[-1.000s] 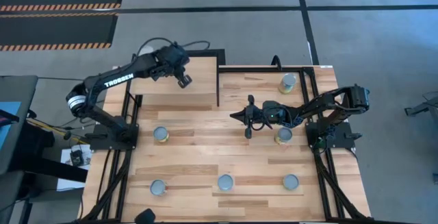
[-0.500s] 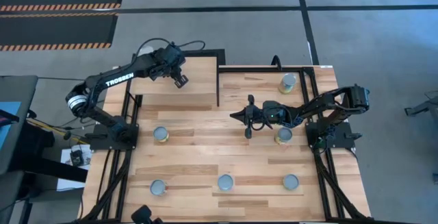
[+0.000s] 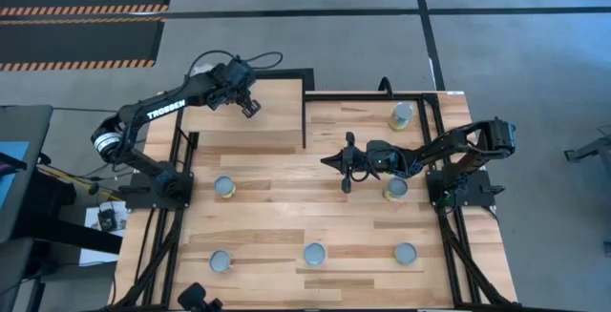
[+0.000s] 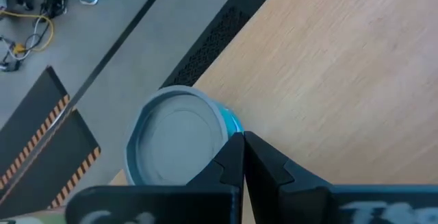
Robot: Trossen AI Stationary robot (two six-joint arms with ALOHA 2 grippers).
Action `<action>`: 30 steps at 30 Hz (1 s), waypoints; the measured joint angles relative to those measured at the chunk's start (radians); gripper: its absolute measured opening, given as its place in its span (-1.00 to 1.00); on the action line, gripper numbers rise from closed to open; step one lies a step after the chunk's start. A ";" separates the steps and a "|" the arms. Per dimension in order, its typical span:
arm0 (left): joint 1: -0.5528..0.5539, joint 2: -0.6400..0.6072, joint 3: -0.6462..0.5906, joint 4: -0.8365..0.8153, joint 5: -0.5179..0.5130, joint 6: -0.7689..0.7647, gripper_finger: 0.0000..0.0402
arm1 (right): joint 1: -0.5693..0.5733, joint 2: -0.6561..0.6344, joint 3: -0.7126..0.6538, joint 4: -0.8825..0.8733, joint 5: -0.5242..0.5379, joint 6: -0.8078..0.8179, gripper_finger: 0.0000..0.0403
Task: Pick and place cans onto a shelf
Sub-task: Put the canned tuna on the shelf, then put the canned spaghetti sauce on the shelf
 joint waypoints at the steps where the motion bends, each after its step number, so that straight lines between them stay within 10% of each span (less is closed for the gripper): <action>1: 0.000 -0.004 0.000 -0.001 0.001 0.001 -1.00 | 0.000 0.000 0.000 0.000 0.000 0.003 -0.94; 9: -0.119 -0.173 -0.054 0.068 0.088 -0.019 -1.00 | 0.000 0.000 0.000 0.000 0.000 0.006 -0.94; 20: -0.421 -0.533 -0.544 0.651 0.289 -0.074 -1.00 | 0.044 -0.104 0.001 -0.057 0.001 0.033 -0.94; 30: -0.494 -0.711 -0.889 1.038 0.452 -0.112 -1.00 | 0.245 -0.386 0.220 -0.971 0.261 0.251 -0.94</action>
